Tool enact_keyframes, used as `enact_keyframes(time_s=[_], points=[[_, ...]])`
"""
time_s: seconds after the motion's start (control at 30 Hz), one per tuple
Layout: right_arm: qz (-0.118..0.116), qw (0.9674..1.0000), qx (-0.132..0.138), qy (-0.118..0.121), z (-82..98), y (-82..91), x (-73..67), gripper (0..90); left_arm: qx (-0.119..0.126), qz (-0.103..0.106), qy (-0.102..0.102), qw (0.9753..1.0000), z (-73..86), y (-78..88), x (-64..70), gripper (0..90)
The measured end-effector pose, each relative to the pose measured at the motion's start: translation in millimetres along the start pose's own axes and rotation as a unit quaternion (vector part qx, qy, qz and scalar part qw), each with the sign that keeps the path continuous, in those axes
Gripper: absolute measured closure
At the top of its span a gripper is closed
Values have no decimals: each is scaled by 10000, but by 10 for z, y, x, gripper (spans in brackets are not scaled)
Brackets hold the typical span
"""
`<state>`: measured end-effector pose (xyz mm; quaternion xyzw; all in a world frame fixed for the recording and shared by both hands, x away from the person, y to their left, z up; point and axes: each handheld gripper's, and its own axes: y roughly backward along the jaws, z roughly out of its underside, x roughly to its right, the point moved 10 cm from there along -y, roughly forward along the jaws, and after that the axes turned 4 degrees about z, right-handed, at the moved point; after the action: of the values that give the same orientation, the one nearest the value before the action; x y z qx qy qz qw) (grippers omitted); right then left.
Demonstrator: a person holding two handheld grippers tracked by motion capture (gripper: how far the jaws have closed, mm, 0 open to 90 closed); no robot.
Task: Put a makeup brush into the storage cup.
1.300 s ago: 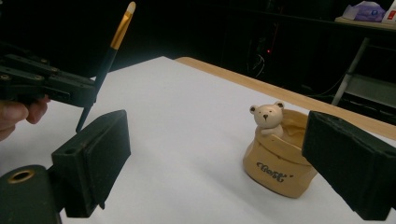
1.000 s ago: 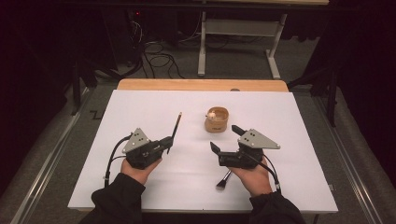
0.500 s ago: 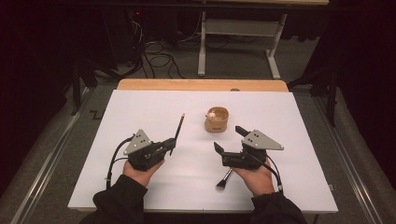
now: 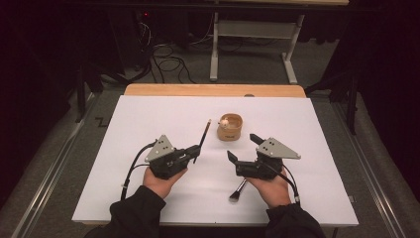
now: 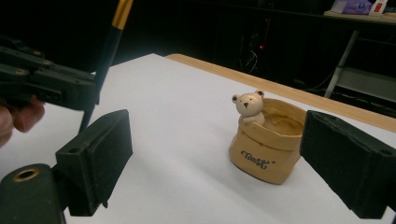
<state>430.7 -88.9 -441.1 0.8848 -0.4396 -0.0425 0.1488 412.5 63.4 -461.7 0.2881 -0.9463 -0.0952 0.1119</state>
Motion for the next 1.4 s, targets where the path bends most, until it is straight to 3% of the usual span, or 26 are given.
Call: enact_keyframes(time_s=[0.23, 0.67, 1.2, 1.4], points=[[-103, 9999, 50, -116, -11, -10, -37, 113, -155, 285, 50, 9995, 136, -108, 124, 841], [-259, 9990, 157, -342, -56, 1, -114, 130, -231, 366, 25, 9991, 209, -170, 194, 841], [-467, 9982, 175, -335, -85, -15, -300, 143, -206, 478, 87, 9986, 246, -235, 280, 841], [-596, 9964, 171, -572, -85, -33, -345, 158, -202, 501, 103, 9985, 256, -252, 294, 841]])
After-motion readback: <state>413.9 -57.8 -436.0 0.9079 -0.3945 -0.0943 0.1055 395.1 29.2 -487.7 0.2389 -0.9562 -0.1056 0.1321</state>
